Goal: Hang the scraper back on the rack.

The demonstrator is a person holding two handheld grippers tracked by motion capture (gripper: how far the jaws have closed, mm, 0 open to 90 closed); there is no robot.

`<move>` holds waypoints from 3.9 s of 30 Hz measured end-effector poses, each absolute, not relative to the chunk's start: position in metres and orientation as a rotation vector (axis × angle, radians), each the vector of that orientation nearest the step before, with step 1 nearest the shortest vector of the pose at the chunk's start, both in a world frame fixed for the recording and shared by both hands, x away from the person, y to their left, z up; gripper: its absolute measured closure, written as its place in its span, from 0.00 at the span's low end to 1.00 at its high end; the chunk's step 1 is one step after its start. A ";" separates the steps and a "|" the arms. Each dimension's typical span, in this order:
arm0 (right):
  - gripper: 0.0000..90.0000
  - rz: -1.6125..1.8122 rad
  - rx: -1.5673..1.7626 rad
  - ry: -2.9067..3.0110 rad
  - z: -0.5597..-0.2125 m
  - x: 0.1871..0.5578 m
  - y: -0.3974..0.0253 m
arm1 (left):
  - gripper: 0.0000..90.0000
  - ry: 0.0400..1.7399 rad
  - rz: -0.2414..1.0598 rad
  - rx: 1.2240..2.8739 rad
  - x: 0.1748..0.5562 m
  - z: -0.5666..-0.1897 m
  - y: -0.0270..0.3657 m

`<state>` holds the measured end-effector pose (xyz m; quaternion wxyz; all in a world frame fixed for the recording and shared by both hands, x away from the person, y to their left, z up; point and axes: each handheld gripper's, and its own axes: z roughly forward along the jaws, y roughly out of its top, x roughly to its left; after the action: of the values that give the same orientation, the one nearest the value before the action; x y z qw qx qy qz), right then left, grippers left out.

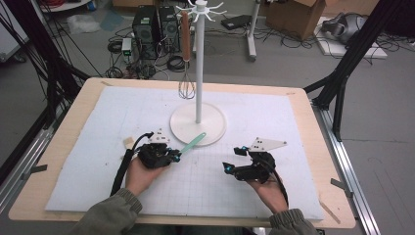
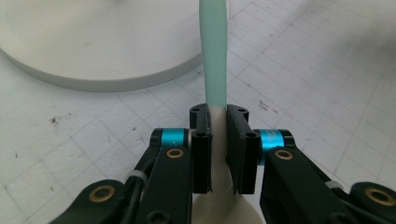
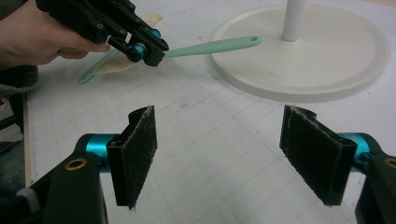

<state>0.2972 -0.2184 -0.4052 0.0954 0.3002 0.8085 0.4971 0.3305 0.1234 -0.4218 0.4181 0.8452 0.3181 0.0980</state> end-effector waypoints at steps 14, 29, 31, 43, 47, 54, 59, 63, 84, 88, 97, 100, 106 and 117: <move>0.29 1.524 0.874 2.434 -0.396 0.303 -0.197 | 0.89 0.714 0.256 2.077 0.313 -0.405 0.133; 0.39 1.557 0.875 2.476 -0.388 0.315 -0.177 | 0.89 0.635 0.260 2.049 0.296 -0.392 0.130; 0.41 1.563 0.876 2.479 -0.388 0.317 -0.173 | 0.89 0.628 0.255 2.037 0.295 -0.390 0.130; 0.48 1.648 0.889 2.497 -0.388 0.325 -0.156 | 0.89 0.572 0.245 2.019 0.288 -0.385 0.124; 0.53 1.694 0.886 2.502 -0.387 0.328 -0.151 | 0.89 0.562 0.235 2.016 0.287 -0.385 0.122; 0.66 1.800 0.905 2.521 -0.390 0.333 -0.147 | 0.89 0.563 0.245 2.015 0.287 -0.384 0.123; 0.75 1.865 0.906 2.529 -0.390 0.334 -0.146 | 0.89 0.564 0.251 2.017 0.286 -0.385 0.123; 0.81 1.887 0.891 2.538 -0.389 0.333 -0.146 | 0.89 0.558 0.257 2.026 0.286 -0.386 0.122; 0.93 1.906 0.642 2.528 -0.367 0.322 -0.137 | 0.80 0.531 0.107 1.966 0.292 -0.386 0.123; 0.93 1.882 0.569 2.550 -0.361 0.319 -0.133 | 0.82 0.514 0.095 1.968 0.291 -0.385 0.124; 0.90 1.903 0.503 2.523 -0.354 0.317 -0.126 | 0.92 0.487 0.075 1.949 0.290 -0.381 0.125; 0.86 1.898 0.504 2.509 -0.354 0.316 -0.125 | 0.93 0.489 0.061 1.933 0.290 -0.380 0.126; 0.90 1.893 0.495 2.513 -0.358 0.314 -0.117 | 0.93 0.483 0.051 1.908 0.291 -0.379 0.126; 0.93 1.922 0.464 2.490 -0.352 0.313 -0.118 | 0.91 0.479 0.031 1.910 0.292 -0.381 0.124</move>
<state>0.3130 -0.1175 -0.3519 -0.0190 0.1458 0.7830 0.6043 0.2917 0.1235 -0.3815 0.5533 0.8079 0.2025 0.0132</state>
